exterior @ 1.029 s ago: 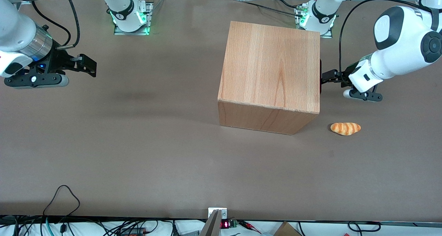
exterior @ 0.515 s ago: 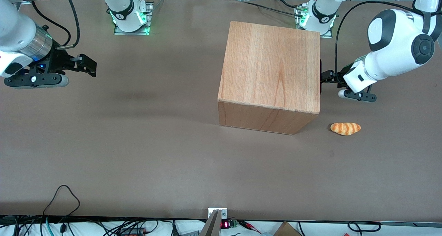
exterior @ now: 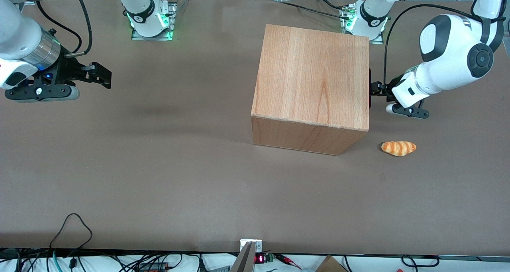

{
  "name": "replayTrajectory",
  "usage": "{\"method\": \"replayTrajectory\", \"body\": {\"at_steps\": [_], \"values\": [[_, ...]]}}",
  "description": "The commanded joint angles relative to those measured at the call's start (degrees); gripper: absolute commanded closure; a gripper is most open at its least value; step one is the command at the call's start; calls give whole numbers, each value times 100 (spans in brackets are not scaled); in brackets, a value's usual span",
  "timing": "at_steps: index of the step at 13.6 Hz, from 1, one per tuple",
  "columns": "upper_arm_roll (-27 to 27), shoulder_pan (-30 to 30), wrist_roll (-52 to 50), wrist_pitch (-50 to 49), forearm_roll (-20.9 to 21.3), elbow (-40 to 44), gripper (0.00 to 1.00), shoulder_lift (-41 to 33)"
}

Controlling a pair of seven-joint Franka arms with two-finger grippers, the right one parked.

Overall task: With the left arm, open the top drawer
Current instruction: 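Pull the drawer outward from the cabinet with the left gripper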

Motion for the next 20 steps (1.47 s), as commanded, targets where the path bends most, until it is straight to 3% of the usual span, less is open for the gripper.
{"method": "replayTrajectory", "body": {"at_steps": [1, 5, 20], "values": [[-24, 74, 226, 101, -111, -66, 0, 18], [2, 127, 288, 101, -67, -75, 0, 26], [11, 1110, 227, 83, 829, 13, 0, 18]]}}
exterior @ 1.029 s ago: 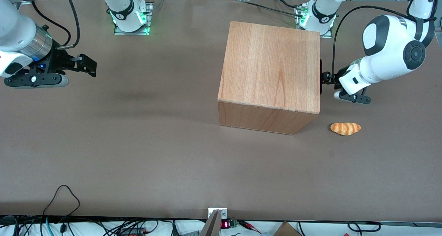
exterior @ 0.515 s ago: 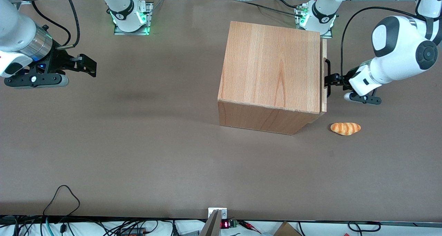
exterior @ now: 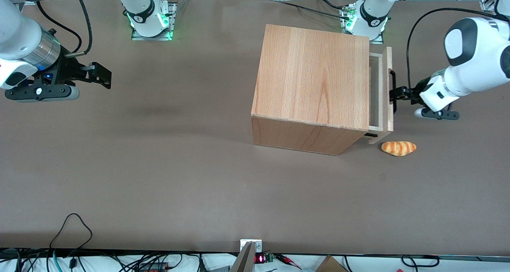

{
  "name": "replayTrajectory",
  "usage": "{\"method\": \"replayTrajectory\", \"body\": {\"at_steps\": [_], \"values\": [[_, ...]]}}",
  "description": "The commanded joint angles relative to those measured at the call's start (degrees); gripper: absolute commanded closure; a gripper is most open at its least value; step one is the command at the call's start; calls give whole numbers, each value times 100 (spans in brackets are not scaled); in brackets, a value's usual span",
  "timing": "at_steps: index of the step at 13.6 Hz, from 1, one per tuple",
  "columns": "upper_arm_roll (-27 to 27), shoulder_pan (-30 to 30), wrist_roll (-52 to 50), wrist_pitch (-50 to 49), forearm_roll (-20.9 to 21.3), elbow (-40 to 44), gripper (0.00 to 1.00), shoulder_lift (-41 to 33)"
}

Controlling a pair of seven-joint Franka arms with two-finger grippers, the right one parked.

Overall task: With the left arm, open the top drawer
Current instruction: 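Pull the drawer outward from the cabinet with the left gripper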

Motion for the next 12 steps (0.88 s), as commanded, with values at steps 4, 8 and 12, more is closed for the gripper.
{"method": "replayTrajectory", "body": {"at_steps": [4, 8, 12], "values": [[-14, 605, 60, 71, 524, 99, 0, 72], [-5, 930, 69, 88, 542, 249, 0, 221], [-5, 1176, 113, 80, 542, 460, 0, 440]]}}
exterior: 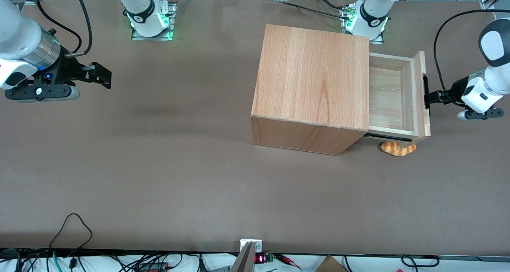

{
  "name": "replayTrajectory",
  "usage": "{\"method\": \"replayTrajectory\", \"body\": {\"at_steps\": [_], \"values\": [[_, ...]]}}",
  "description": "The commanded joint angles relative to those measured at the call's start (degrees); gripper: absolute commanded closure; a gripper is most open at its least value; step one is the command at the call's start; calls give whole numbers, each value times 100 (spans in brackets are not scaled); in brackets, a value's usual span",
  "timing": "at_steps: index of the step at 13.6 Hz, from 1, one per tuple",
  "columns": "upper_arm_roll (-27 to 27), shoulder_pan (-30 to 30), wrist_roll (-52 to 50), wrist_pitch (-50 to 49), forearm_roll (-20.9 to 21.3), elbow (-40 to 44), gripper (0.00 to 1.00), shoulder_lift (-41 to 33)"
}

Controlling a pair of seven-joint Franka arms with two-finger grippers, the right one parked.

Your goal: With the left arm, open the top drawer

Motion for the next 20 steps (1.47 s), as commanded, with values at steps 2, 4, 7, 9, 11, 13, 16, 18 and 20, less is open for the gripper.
{"method": "replayTrajectory", "body": {"at_steps": [2, 4, 7, 9, 11, 13, 16, 18, 20], "values": [[-35, 309, 164, -15, 222, 299, 0, 308], [-35, 424, 218, -77, 213, 457, 0, 326], [-27, 450, 157, -444, 169, 764, 0, 326], [-35, 582, 104, -796, 134, 1036, 0, 317], [-35, 600, 25, -1104, 125, 1370, 0, 317], [-35, 609, -37, -1385, 134, 1695, 0, 317], [-123, 574, -20, -1929, 142, 2363, 0, 273], [-367, 582, 7, -2081, 204, 2680, 0, 255], [-615, 539, -150, -2029, 213, 2725, 0, 115]]}}
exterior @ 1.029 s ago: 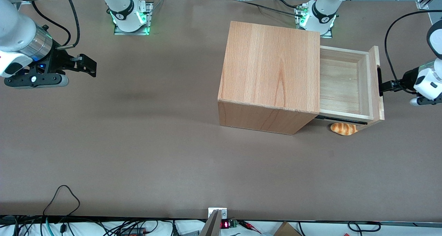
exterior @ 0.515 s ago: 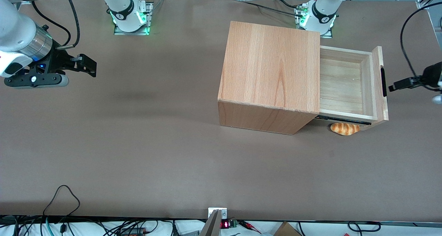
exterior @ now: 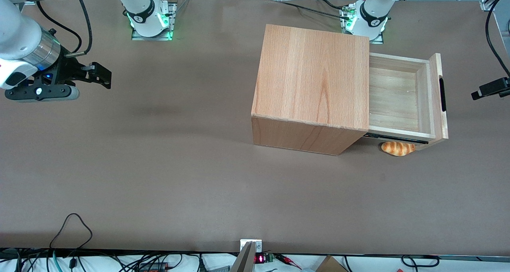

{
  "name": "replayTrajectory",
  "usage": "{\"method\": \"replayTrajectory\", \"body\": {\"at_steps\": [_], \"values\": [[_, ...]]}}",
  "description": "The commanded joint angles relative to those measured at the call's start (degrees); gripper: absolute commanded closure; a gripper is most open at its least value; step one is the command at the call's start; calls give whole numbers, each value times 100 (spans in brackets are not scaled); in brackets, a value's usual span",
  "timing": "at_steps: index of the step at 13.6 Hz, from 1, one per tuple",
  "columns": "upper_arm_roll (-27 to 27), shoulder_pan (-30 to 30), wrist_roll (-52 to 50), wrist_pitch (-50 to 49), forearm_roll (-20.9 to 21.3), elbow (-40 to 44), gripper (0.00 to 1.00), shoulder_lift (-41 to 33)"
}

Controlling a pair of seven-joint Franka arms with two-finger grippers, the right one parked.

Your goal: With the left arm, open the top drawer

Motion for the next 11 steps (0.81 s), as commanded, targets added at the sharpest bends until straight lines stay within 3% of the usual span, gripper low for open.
{"method": "replayTrajectory", "body": {"at_steps": [1, 5, 9, 11], "values": [[-170, -211, -355, -91, 193, 235, 0, -108], [75, -959, -418, -152, 202, 393, 0, -213], [743, -1802, -374, -108, 254, 376, 0, -407], [762, -2049, -488, -99, 631, 332, 0, -486]]}}
